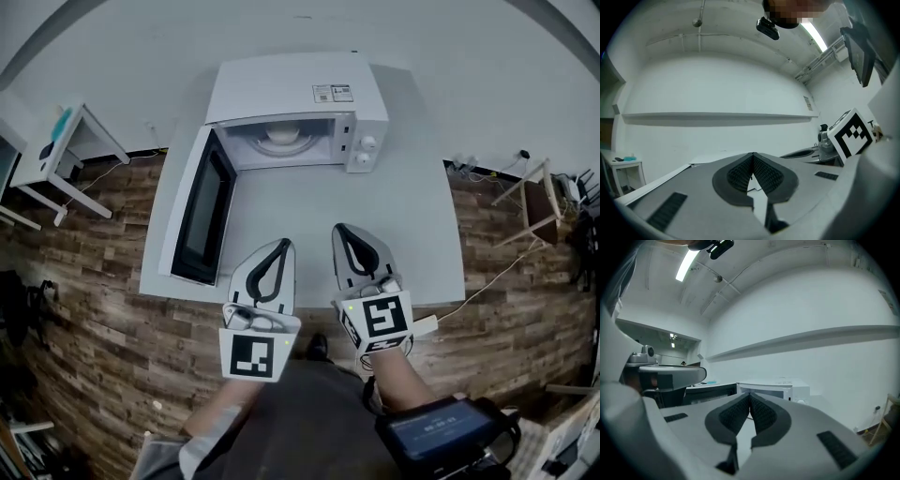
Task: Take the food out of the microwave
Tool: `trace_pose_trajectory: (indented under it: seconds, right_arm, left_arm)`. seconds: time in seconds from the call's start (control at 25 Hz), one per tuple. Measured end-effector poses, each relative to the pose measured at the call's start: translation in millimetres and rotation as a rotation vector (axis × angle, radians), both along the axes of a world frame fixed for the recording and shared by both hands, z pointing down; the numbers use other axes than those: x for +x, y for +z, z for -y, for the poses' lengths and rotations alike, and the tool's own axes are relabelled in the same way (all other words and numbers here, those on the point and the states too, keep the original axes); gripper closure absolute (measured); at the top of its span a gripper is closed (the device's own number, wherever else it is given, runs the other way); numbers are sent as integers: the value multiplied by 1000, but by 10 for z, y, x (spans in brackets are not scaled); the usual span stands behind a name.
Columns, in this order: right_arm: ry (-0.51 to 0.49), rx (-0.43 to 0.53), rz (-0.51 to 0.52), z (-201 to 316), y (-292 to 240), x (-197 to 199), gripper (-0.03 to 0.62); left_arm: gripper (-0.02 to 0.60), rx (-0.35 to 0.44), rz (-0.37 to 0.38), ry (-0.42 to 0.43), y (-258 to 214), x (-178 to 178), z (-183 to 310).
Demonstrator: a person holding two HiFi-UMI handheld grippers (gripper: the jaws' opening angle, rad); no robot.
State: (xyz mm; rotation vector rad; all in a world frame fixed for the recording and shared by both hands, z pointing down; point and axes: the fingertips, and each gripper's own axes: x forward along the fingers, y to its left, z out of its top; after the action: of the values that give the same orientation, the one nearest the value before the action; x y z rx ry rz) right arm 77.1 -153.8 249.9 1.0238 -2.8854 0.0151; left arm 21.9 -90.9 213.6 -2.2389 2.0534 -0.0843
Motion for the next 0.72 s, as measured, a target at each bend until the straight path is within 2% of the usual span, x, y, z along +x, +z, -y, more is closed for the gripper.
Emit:
trace_pose_trajectory:
  seconds: [0.12,0.28,0.48,0.72]
  right_arm:
    - [-35,-5,-14,153,51,-154,586]
    - [-66,-3,-30,387,123,-386,586]
    - [-70,-13,-62,785,237,-615,586]
    - [-91,-17,-85,1307,387,-963,584]
  left_arm:
    - [575,-6,13,-25,28,-109,126]
    - [575,-18,-32,-64,140,-337,360]
    - [575,-22,-34,-60,244,-583,806]
    - [575,-68,-61,-57,484,-903,1313]
